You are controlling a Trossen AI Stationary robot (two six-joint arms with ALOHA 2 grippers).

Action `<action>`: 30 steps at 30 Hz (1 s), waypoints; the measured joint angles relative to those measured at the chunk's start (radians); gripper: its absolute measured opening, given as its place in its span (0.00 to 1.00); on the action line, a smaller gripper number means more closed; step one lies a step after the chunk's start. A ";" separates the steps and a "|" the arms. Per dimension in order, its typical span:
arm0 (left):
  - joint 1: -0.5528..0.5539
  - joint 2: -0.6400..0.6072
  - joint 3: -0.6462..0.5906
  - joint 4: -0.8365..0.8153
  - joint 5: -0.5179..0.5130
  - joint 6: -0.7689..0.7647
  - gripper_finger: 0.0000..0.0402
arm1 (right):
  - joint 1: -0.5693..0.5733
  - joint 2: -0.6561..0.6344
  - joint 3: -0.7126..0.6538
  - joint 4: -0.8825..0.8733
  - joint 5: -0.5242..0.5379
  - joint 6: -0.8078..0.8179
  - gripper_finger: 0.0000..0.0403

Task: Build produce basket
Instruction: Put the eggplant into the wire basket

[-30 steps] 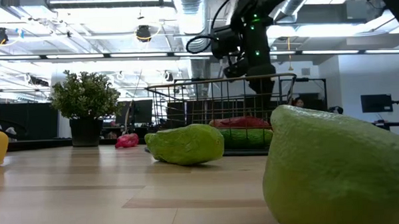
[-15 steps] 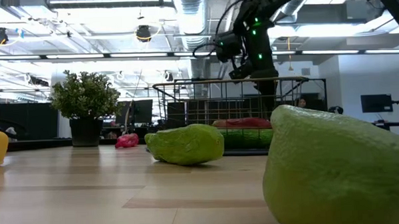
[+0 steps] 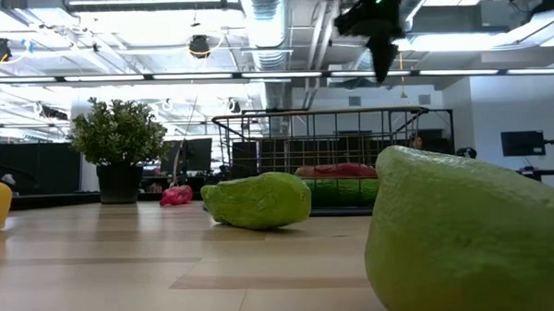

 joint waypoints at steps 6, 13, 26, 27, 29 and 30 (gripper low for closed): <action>0.000 0.000 0.000 -0.028 0.000 0.000 0.54 | -0.071 -0.173 -0.030 -0.058 0.021 0.263 0.01; 0.000 0.000 0.000 -0.047 0.001 -0.001 0.54 | -0.170 -0.320 -0.131 -0.092 0.039 0.494 0.12; 0.000 0.000 0.000 -0.065 -0.001 0.022 0.54 | -0.343 -0.425 -0.461 -0.036 -0.051 0.700 0.43; 0.000 0.000 0.000 -0.076 -0.002 0.015 0.54 | -0.350 -0.423 -0.483 -0.024 -0.063 0.709 0.46; 0.000 0.000 0.000 -0.100 -0.009 -0.010 0.54 | -0.367 -0.423 -0.531 0.008 -0.076 0.723 0.50; 0.000 0.000 0.000 -0.120 -0.022 -0.026 0.54 | -0.373 -0.423 -0.555 0.031 -0.082 0.726 0.52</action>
